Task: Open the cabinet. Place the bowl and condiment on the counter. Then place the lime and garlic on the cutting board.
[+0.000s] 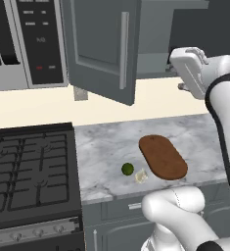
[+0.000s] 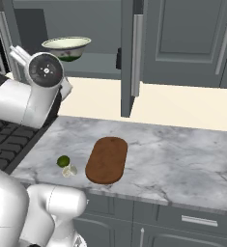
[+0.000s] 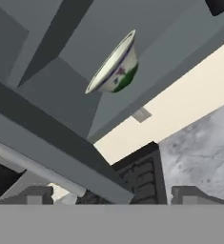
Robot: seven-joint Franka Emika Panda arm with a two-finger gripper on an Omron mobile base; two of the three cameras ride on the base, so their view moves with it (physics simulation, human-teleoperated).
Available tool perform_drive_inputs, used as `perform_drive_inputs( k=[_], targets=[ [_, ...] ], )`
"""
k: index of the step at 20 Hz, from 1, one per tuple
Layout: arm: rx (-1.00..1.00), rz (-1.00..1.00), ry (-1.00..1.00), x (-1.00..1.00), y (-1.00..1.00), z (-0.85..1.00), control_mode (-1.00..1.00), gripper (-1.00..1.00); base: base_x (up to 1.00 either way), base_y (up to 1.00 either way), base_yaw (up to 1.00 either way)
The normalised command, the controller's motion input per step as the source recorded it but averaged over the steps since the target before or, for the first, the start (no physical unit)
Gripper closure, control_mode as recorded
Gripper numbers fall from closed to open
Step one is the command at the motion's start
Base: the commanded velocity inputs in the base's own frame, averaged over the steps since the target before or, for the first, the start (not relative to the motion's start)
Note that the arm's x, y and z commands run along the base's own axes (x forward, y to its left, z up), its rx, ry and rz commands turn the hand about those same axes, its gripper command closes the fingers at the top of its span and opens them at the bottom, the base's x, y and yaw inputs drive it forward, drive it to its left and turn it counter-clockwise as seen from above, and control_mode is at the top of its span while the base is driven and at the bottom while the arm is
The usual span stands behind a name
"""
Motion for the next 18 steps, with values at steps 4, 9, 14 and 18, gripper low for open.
perform_drive_inputs(
  k=[4,9,14,18],
  targets=[
    [0.24,0.00,0.19,1.00,0.45,-0.04,-1.00,-1.00,0.00,0.00,0.00],
    [0.09,0.15,0.25,0.70,1.00,-0.05,-1.00,-1.00,0.00,0.00,0.00],
    [-0.06,0.37,-0.02,-0.55,1.00,-0.11,-1.00,-1.00,0.00,0.00,0.00],
    [-0.24,0.32,-0.15,-0.72,1.00,-0.37,-1.00,-1.00,0.00,0.00,0.00]
  ],
)
